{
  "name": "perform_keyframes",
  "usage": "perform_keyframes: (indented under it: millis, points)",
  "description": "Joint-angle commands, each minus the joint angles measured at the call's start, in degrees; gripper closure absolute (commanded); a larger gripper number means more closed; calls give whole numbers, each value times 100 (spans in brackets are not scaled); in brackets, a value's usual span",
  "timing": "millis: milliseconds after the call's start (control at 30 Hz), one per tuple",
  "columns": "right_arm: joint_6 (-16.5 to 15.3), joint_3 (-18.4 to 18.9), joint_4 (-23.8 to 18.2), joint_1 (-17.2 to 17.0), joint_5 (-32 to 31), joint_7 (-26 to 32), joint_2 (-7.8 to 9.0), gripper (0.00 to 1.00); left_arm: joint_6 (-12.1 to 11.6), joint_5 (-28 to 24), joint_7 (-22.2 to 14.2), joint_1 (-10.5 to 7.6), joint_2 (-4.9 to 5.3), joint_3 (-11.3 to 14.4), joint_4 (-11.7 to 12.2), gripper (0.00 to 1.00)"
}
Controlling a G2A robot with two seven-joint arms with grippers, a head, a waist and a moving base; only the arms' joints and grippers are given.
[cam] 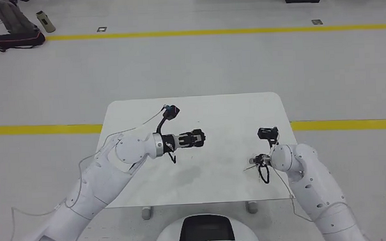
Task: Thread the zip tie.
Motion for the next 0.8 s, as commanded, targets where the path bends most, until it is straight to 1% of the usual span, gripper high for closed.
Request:
perform_keyframes:
  millis: [0, 200, 267, 500, 567, 767]
  points:
    - [0, 28, 0, -12, -223, 136, -133, 0, 0, 0, 0, 0, 0, 0, 0, 100]
    - [0, 18, 147, 36, -757, 358, -490, 0, 0, 0, 0, 0, 0, 0, 0, 100]
    - [0, 157, 109, 40, -935, 275, -600, 0, 0, 0, 0, 0, 0, 0, 0, 100]
    - [0, 197, 99, 25, -940, 232, -613, 0, 0, 0, 0, 0, 0, 0, 0, 100]
    - [-62, 192, 139, -23, -925, 15, -614, 0, 0, 0, 0, 0, 0, 0, 0, 100]
    - [0, 48, 238, 22, -1057, 95, -659, 0, 0, 0, 0, 0, 0, 0, 0, 100]
